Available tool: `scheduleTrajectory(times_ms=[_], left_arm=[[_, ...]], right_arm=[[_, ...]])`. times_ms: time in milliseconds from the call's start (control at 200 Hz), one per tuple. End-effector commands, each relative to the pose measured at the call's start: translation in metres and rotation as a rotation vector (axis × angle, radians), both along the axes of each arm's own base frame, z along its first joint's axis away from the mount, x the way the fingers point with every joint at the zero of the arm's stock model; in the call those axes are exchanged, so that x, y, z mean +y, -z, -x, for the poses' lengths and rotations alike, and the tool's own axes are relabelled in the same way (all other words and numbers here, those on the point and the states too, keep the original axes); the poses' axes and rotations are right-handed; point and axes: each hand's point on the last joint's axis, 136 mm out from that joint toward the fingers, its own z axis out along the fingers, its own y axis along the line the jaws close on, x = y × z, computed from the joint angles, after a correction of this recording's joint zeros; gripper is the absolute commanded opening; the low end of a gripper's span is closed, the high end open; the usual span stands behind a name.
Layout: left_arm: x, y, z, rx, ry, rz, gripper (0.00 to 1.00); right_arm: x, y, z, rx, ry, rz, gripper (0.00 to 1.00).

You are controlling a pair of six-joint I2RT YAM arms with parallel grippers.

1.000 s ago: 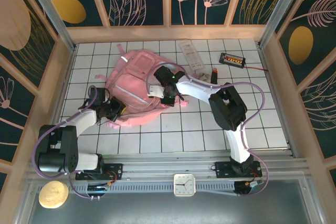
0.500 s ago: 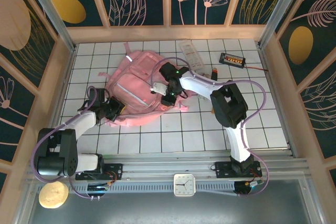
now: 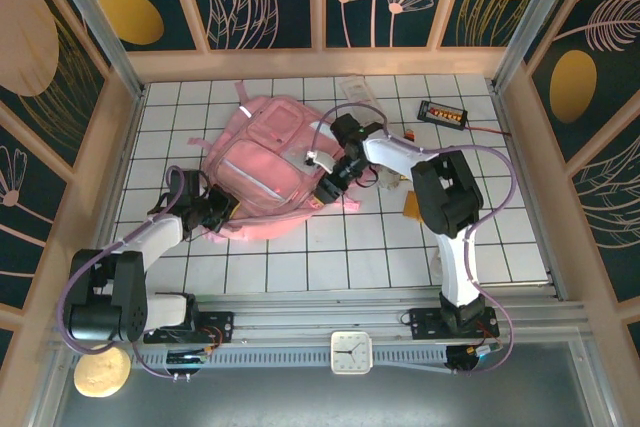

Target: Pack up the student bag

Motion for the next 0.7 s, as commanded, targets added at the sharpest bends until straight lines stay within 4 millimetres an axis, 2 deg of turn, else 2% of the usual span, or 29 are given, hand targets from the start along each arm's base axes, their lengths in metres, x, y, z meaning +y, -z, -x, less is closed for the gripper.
scheduleTrajectory(times_ms=[0, 90, 185, 235, 275, 345, 410, 560, 696], left_arm=[[0.002, -0.003, 0.000, -0.016, -0.026, 0.002, 0.00], [0.003, -0.004, 0.001, -0.018, -0.030, 0.002, 0.00], [0.003, -0.005, 0.002, -0.021, -0.032, 0.003, 0.00], [0.003, -0.005, 0.002, -0.020, -0.034, 0.003, 0.00], [0.003, -0.005, 0.003, -0.021, -0.034, 0.004, 0.00], [0.003, -0.006, 0.003, -0.022, -0.033, 0.004, 0.00], [0.003, -0.005, 0.004, -0.022, -0.034, 0.004, 0.00], [0.003, -0.005, 0.004, -0.022, -0.030, 0.006, 0.00], [0.002, -0.005, 0.006, -0.022, -0.028, 0.005, 0.00]], right_arm=[[-0.001, 0.001, 0.005, 0.109, 0.058, -0.011, 0.37], [-0.002, 0.005, 0.005, 0.114, 0.065, 0.002, 0.33], [-0.004, 0.008, 0.004, 0.109, 0.070, 0.019, 0.23], [-0.006, 0.009, 0.005, 0.105, 0.069, 0.030, 0.22], [-0.006, 0.009, 0.006, 0.098, 0.063, 0.035, 0.23], [-0.002, 0.007, 0.012, 0.076, 0.040, 0.049, 0.36], [0.002, 0.005, 0.016, 0.064, 0.028, 0.052, 0.43], [0.008, 0.009, 0.018, 0.032, 0.013, 0.080, 0.43], [0.009, 0.013, 0.010, 0.007, 0.035, 0.096, 0.37]])
